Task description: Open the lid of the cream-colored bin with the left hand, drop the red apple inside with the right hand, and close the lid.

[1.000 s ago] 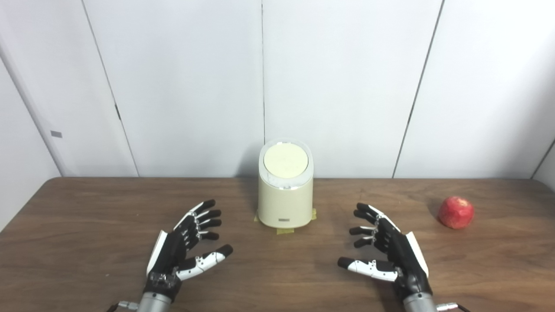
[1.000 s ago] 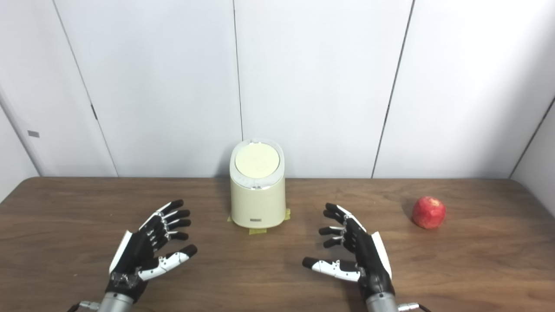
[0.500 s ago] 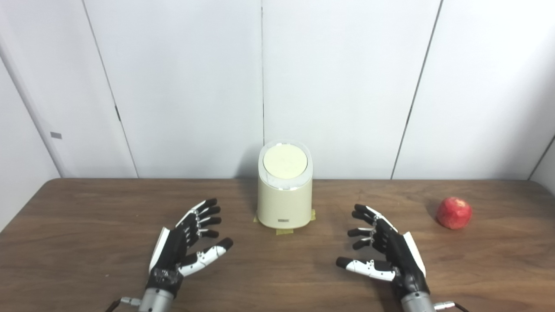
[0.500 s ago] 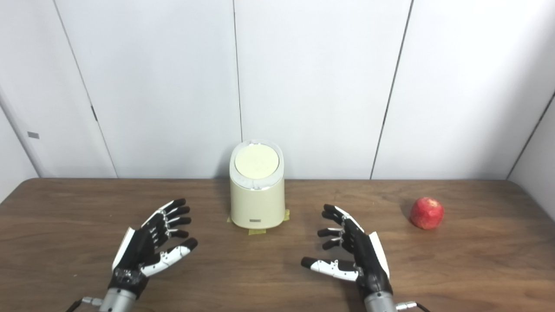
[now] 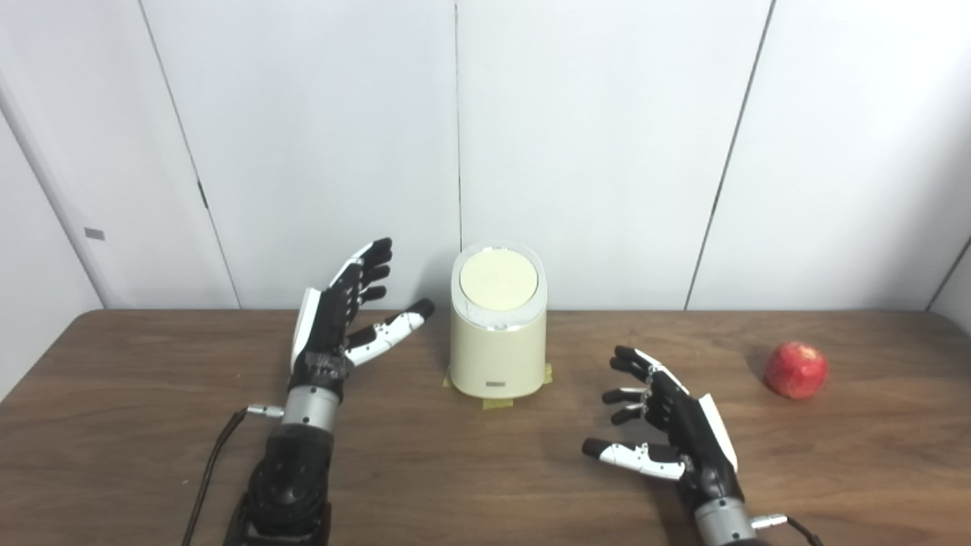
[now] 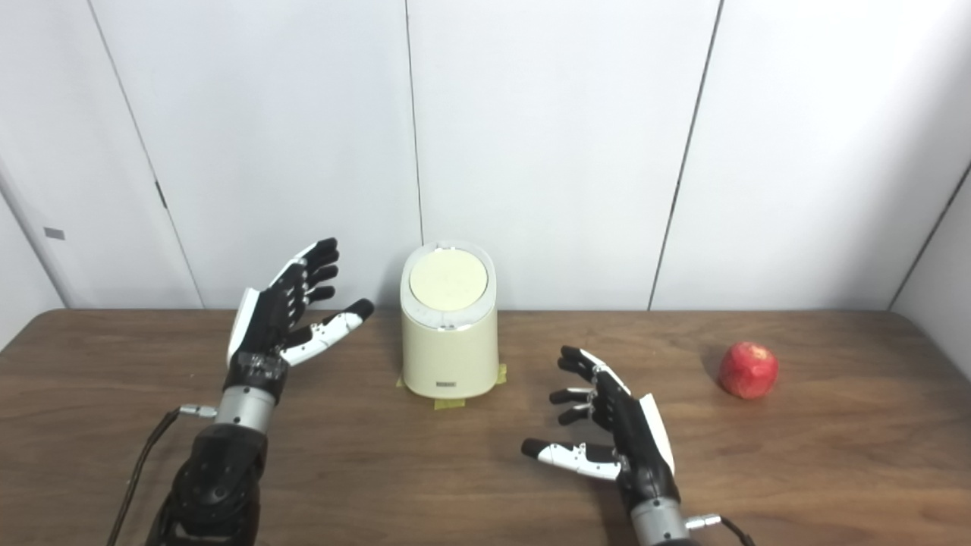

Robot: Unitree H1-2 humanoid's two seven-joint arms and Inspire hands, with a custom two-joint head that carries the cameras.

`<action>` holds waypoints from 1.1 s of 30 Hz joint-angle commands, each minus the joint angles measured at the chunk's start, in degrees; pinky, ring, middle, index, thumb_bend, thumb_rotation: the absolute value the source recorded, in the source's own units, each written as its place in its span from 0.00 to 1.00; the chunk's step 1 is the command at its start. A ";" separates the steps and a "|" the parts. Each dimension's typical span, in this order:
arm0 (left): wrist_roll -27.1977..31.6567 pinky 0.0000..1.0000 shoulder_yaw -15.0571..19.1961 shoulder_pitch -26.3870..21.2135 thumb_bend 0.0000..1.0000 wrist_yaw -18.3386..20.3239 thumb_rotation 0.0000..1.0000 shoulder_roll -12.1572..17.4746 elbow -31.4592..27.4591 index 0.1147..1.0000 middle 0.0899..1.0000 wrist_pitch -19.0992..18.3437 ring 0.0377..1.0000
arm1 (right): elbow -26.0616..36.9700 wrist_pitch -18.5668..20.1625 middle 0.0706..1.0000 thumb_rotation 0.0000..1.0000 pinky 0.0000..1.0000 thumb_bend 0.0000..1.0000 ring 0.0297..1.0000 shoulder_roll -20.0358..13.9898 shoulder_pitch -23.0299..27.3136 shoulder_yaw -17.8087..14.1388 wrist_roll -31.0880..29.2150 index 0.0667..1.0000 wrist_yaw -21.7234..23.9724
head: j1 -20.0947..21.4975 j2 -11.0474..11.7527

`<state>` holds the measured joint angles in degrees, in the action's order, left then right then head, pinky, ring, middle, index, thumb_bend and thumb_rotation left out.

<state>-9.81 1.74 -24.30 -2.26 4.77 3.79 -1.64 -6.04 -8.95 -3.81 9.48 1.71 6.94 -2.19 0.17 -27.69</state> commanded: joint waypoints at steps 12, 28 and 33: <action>-7.08 0.83 -3.73 -16.43 0.88 -4.04 0.26 1.16 11.04 0.97 0.98 1.47 0.97 | 0.36 -2.65 0.80 0.15 0.51 0.79 0.63 0.29 0.72 -0.02 -0.36 0.81 -0.06 | 0.25 -0.16; -14.86 0.88 -8.02 -23.69 0.91 -8.72 0.14 2.00 21.61 0.97 1.00 0.55 0.99 | 0.91 -2.34 0.80 0.16 0.50 0.80 0.62 0.42 0.43 0.18 0.26 0.81 -0.31 | 0.67 -0.41; -15.48 0.86 -8.56 -23.98 0.91 -8.66 0.12 1.79 22.95 0.97 1.00 -0.25 1.00 | 1.03 -2.26 0.81 0.16 0.50 0.79 0.62 0.46 0.36 0.26 0.33 0.81 -0.34 | 0.96 -0.49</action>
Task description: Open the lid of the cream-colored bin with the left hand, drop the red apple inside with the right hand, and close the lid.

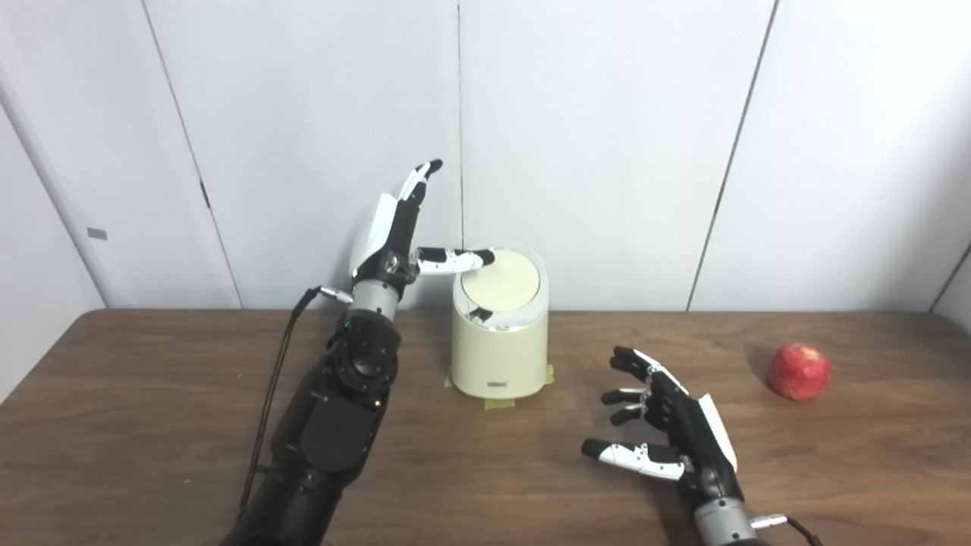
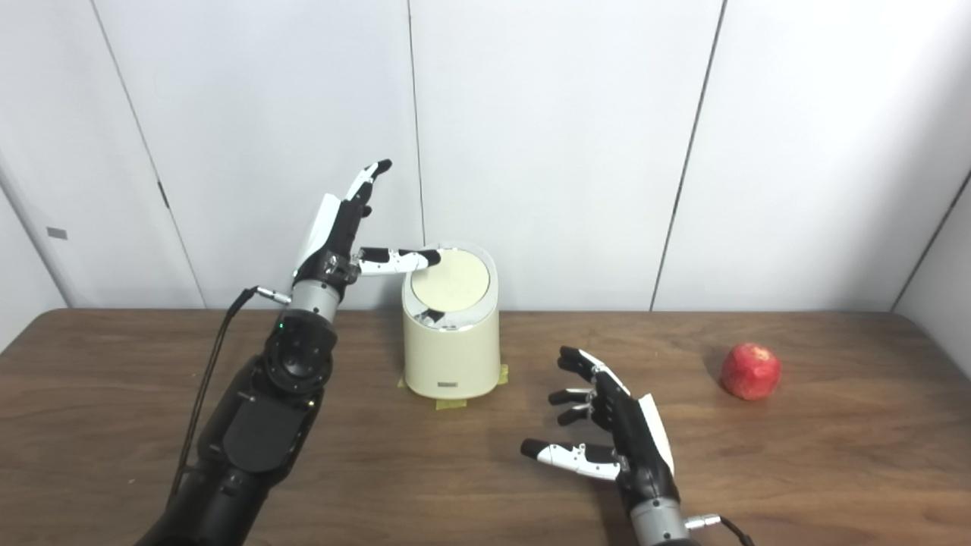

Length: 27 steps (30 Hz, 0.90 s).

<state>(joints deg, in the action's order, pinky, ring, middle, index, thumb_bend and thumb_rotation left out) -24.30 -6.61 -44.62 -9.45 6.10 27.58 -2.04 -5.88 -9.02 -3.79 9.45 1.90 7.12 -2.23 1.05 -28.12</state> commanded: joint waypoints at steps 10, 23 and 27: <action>-2.90 0.81 -2.84 -3.39 0.97 0.08 0.17 0.77 -0.72 1.00 1.00 -2.44 0.98 | 1.98 -1.29 0.80 0.17 0.50 0.80 0.62 0.83 0.12 0.19 0.84 0.81 -0.63 | 0.59 -0.31; -3.81 0.81 -5.68 -2.66 1.00 1.03 0.25 0.52 0.23 1.00 1.00 -4.46 0.99 | 2.15 -1.44 0.80 0.17 0.50 0.80 0.62 1.40 0.27 0.22 1.15 0.81 -0.84 | 1.04 -0.43; -11.72 0.78 -10.43 -3.21 0.96 -1.35 0.16 1.74 1.53 1.00 0.99 -8.20 0.96 | 2.82 -0.57 0.80 0.18 0.51 0.80 0.63 1.66 0.26 0.14 0.87 0.81 -0.61 | 1.00 -0.51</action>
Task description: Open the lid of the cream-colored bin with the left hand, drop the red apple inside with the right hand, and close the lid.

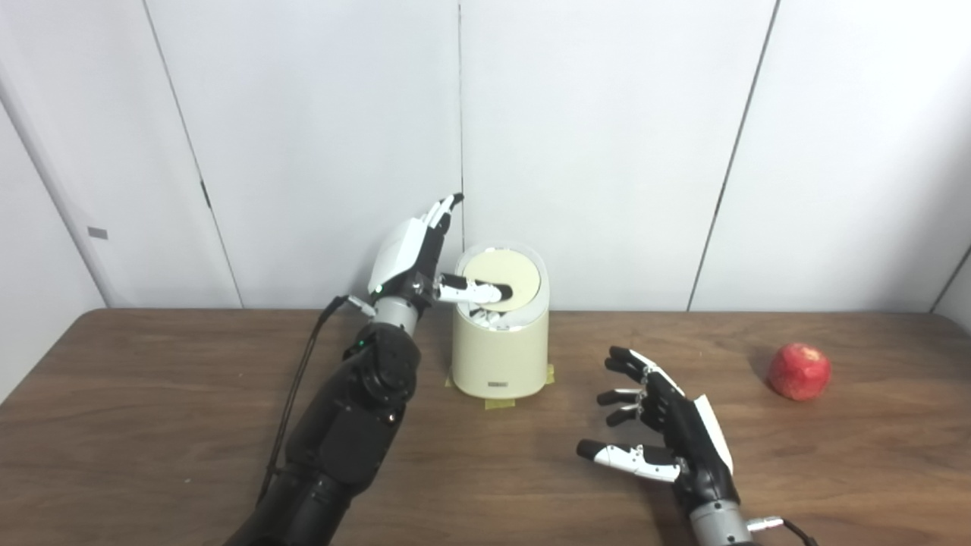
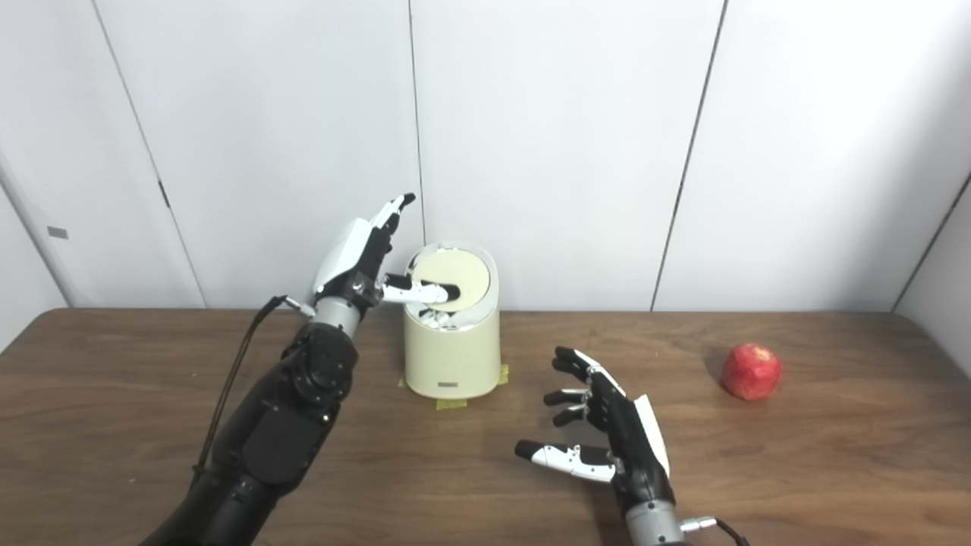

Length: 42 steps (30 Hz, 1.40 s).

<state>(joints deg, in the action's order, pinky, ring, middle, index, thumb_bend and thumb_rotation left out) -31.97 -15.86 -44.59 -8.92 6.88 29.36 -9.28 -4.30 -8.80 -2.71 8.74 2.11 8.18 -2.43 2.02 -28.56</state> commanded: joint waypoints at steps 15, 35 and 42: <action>-25.06 0.81 -14.64 -3.81 0.88 -6.53 0.00 6.02 1.64 1.00 0.96 -7.66 0.95 | 1.52 -0.49 0.79 0.17 0.49 0.80 0.61 1.08 1.16 -0.10 0.12 0.80 -0.60 | 0.06 -0.08; 1.73 0.73 7.08 5.46 0.77 -4.41 0.13 2.88 -21.01 0.86 0.86 5.62 0.85 | 0.92 -1.07 0.80 0.17 0.50 0.80 0.62 0.35 0.85 -0.32 -0.62 0.81 0.07 | -0.59 -0.22; 10.17 0.58 12.07 13.16 0.74 0.54 0.12 4.20 -29.06 0.80 0.80 6.13 0.77 | 1.13 -0.99 0.81 0.18 0.51 0.79 0.63 0.20 0.71 -0.24 -0.39 0.82 0.02 | -0.54 -0.19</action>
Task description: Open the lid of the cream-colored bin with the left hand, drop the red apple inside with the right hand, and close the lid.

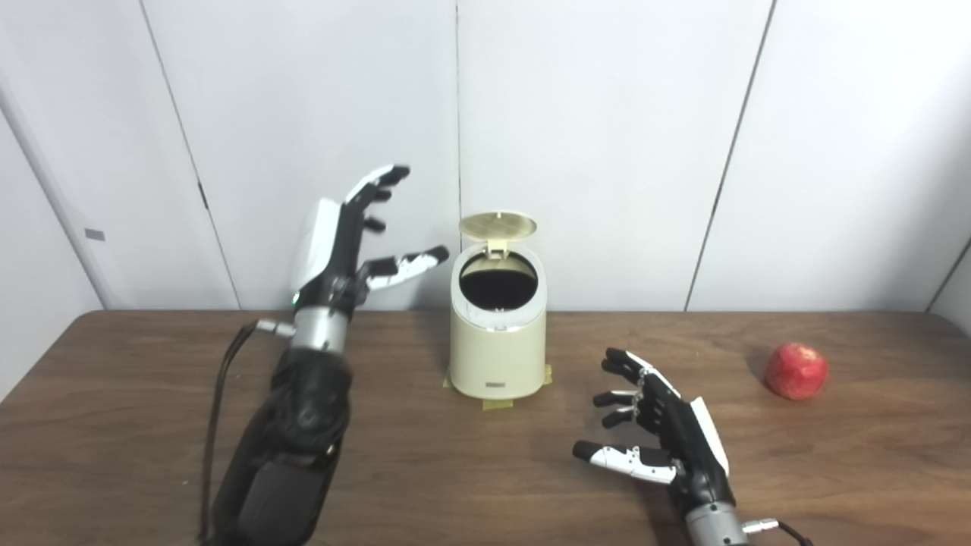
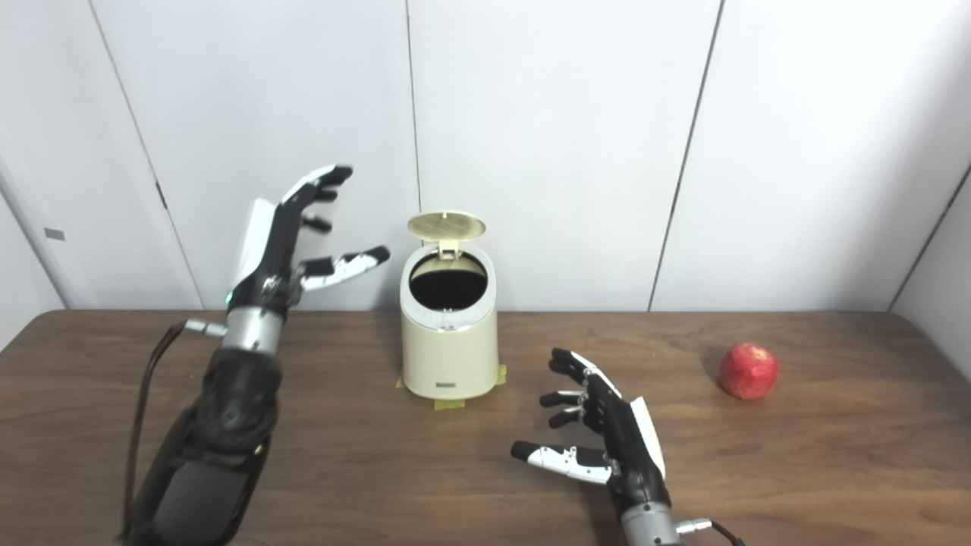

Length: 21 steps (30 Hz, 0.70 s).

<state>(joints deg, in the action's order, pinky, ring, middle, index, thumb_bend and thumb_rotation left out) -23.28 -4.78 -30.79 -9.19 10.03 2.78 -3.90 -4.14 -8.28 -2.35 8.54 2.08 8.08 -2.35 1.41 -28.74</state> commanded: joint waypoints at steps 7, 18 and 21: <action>9.98 0.63 5.31 8.86 0.77 6.92 0.10 1.43 -8.87 0.77 0.77 -2.77 0.72 | 1.54 -1.18 0.81 0.18 0.51 0.79 0.63 -0.38 0.68 -0.22 -0.04 0.82 -0.04 | 0.68 -0.04; 16.78 0.64 7.15 17.78 0.85 10.76 0.08 2.72 -5.92 0.79 0.75 4.93 0.73 | 1.06 -1.51 0.81 0.17 0.50 0.80 0.62 -0.98 0.72 -0.42 -0.29 0.81 0.23 | 1.59 0.33; 18.36 0.67 7.72 19.32 0.87 11.06 0.14 2.46 -3.10 0.79 0.75 9.20 0.74 | 1.12 -1.75 0.80 0.18 0.49 0.80 0.61 -1.32 0.99 -0.18 0.74 0.81 -0.05 | 2.61 0.30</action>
<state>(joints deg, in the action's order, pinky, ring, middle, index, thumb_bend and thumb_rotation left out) -5.80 2.51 -10.32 2.07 11.87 0.06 1.69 -4.04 -8.28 -3.12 8.35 2.09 8.40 -2.21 3.95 -28.39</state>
